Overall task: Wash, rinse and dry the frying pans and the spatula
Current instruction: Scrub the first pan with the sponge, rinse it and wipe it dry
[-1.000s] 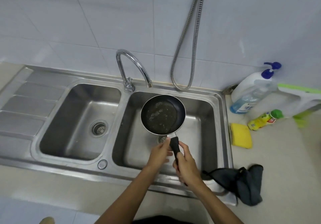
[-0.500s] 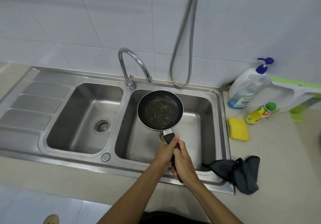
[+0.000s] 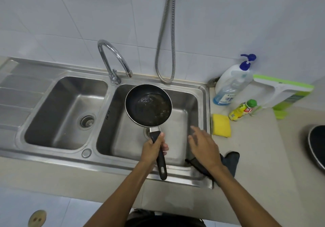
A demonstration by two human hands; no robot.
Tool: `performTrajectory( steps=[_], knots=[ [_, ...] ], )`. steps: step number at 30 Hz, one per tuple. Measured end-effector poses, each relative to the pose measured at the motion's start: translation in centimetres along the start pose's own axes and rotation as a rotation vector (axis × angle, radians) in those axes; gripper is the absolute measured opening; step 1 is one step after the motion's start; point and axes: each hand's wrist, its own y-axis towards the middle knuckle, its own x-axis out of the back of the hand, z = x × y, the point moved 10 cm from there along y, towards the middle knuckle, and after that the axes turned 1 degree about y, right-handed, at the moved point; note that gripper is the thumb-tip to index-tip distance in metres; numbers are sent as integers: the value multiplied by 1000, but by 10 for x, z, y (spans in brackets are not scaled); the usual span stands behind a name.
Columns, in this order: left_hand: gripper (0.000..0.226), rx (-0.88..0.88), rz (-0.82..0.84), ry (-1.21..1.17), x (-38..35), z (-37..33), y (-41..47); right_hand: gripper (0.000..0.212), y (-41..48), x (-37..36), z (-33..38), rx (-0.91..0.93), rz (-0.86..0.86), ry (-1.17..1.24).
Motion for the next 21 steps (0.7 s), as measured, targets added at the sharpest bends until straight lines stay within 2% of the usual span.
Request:
performTrajectory(
  steps=[3,7,11,17,21],
  knots=[
    [37,18,11,-50,-8,0,-6,38,29,31,-49,-41,-157,-232],
    [48,14,6,1,-10,5,-8,49,60,32,-103,-169,-108,-392],
    [49,-7,-87,56,5,5,-3,51,67,19,-127,-264,21,-349],
    [44,-62,-255,237,40,-3,3,46,77,22,-133,-223,-4,-220],
    [47,-93,-359,520,60,-10,4,43,79,38,-124,-181,-77,-152]
  ],
)
